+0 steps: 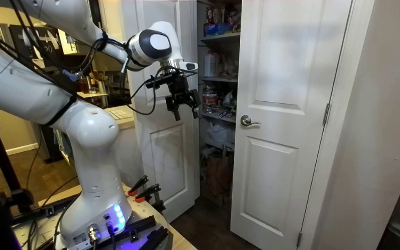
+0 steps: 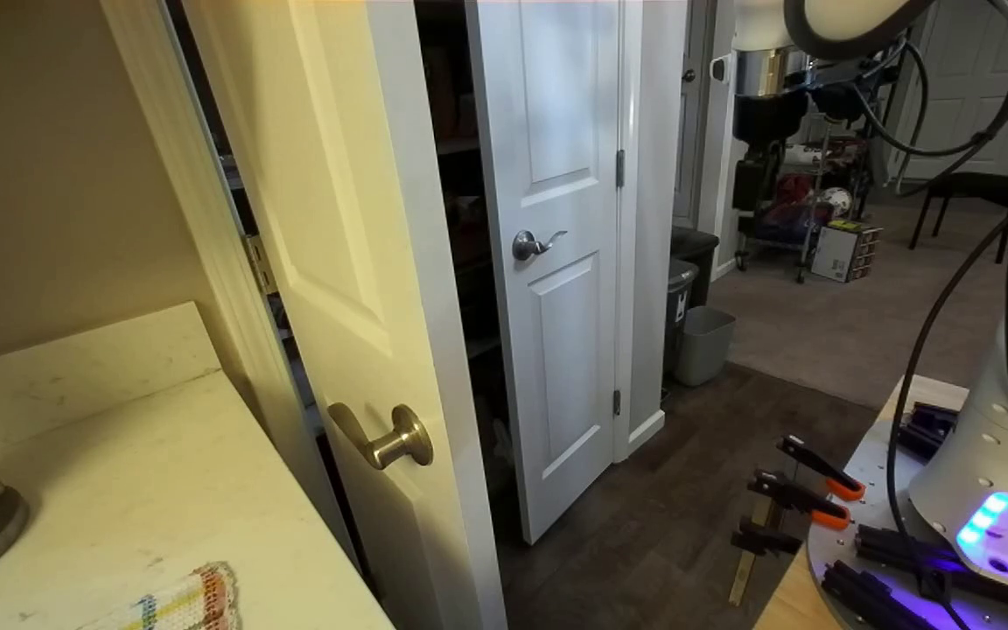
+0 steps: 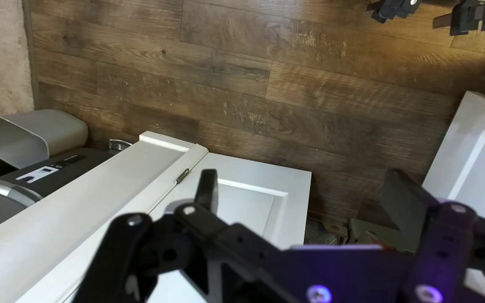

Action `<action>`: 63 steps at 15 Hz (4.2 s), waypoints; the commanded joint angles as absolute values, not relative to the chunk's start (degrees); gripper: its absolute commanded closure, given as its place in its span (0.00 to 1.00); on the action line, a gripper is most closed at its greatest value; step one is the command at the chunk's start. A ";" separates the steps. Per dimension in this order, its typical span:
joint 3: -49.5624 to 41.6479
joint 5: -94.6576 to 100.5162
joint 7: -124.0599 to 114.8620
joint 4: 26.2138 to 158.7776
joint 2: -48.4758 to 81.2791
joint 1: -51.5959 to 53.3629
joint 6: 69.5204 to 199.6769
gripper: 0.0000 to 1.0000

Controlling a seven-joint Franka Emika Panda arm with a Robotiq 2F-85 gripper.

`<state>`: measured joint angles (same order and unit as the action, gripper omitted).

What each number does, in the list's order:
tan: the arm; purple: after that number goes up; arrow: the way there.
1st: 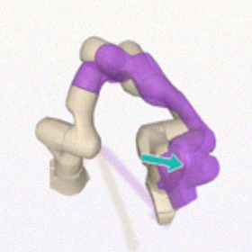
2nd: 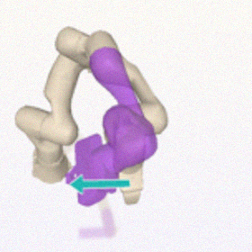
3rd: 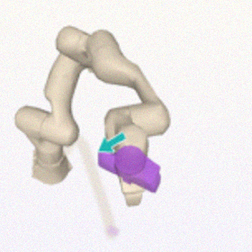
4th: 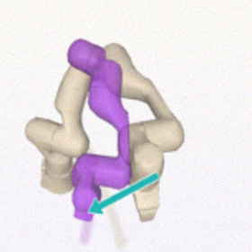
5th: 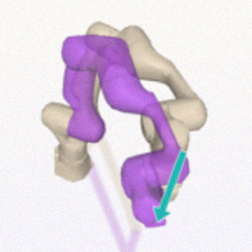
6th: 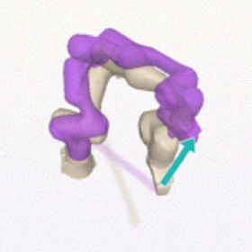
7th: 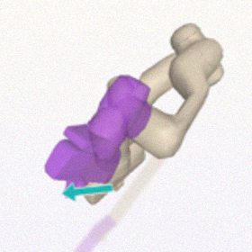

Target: Close the door on the right

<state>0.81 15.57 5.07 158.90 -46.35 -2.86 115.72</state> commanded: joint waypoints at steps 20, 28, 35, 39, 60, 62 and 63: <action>31.06 8.22 -22.40 151.11 -45.19 9.78 120.95 0.00; 26.25 -3.90 -19.05 144.43 -35.92 19.19 133.23 0.00; 22.18 -12.94 -14.95 142.82 -31.26 24.76 135.93 0.00; 20.06 -15.55 -12.34 143.79 -31.08 25.95 138.97 0.00; 20.95 -17.72 -11.27 141.71 -30.04 26.05 140.93 0.00; 23.99 -17.06 -16.04 140.35 -30.34 25.46 144.99 0.00; 25.75 -16.13 -18.59 139.59 -30.48 24.88 146.63 0.00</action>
<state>21.26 -17.89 -12.05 141.22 -29.76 26.85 142.72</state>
